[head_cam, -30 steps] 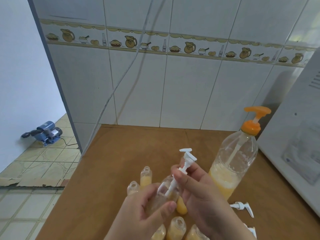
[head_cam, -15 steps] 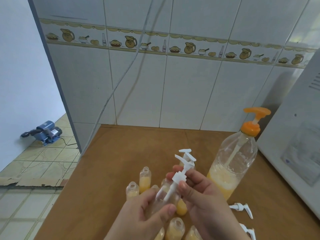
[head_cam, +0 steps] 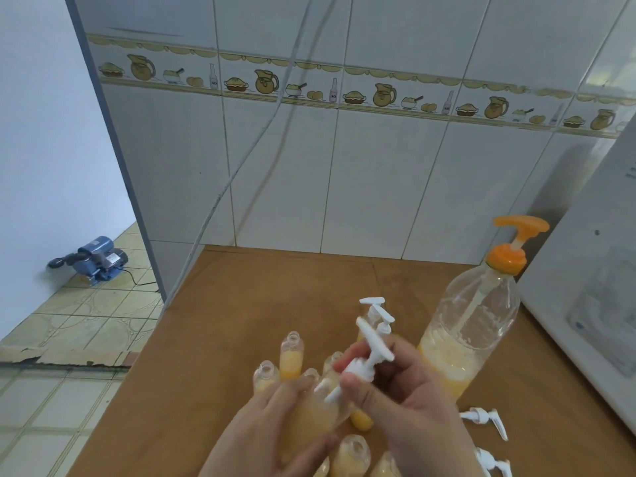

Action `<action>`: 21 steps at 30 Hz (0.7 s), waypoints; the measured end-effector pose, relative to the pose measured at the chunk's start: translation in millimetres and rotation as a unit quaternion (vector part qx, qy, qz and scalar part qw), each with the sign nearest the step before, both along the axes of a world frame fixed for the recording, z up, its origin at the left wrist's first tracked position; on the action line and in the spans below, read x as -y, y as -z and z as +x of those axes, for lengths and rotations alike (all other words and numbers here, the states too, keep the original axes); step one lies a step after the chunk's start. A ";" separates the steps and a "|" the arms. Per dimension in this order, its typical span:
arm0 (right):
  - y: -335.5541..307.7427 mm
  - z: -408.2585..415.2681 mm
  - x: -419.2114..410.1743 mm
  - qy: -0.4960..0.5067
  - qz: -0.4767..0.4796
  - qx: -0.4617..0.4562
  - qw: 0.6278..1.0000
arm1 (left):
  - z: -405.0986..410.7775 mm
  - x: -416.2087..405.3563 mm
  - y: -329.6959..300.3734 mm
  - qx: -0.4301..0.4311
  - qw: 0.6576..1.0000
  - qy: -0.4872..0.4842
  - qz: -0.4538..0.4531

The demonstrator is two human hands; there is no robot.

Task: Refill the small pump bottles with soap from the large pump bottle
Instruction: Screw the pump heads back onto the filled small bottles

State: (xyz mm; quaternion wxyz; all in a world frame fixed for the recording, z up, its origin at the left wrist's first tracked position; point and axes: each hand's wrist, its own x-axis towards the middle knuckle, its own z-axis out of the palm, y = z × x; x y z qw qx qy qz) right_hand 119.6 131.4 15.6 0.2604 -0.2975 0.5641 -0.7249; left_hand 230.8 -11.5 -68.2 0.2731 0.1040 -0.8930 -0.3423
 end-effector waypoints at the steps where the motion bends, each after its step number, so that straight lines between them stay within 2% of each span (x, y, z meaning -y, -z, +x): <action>1: -11.3 -2.3 -2.1 0.023 0.014 -0.030 0.999 | -0.5 -1.4 -3.0 0.007 1.000 -0.001 -0.004; 3: -32.9 -12.1 -6.3 0.087 0.048 -0.079 0.992 | 3.4 7.7 8.7 -0.009 0.998 -0.046 -0.037; 6: -54.1 -36.3 -8.1 0.151 0.058 -0.098 0.982 | 18.9 22.6 44.9 -0.007 0.994 -0.108 -0.011; 9: -53.5 -62.7 6.6 0.141 0.098 -0.118 0.978 | 35.3 27.8 93.8 0.051 0.988 -0.140 0.047; 12: -40.1 -84.2 29.1 0.104 0.157 -0.147 0.971 | 38.9 22.6 121.9 0.086 0.982 -0.167 0.001; 15: -20.1 -92.9 51.0 0.084 0.255 -0.221 0.938 | 32.4 16.9 121.8 0.083 0.983 -0.161 -0.021; 18: 6.2 -95.5 68.1 0.090 0.313 -0.302 0.896 | 25.9 17.9 119.0 0.107 0.982 -0.153 0.005; 21: 32.2 -100.6 78.4 0.096 0.343 -0.350 0.866 | 21.4 25.5 118.2 0.077 0.978 -0.179 0.078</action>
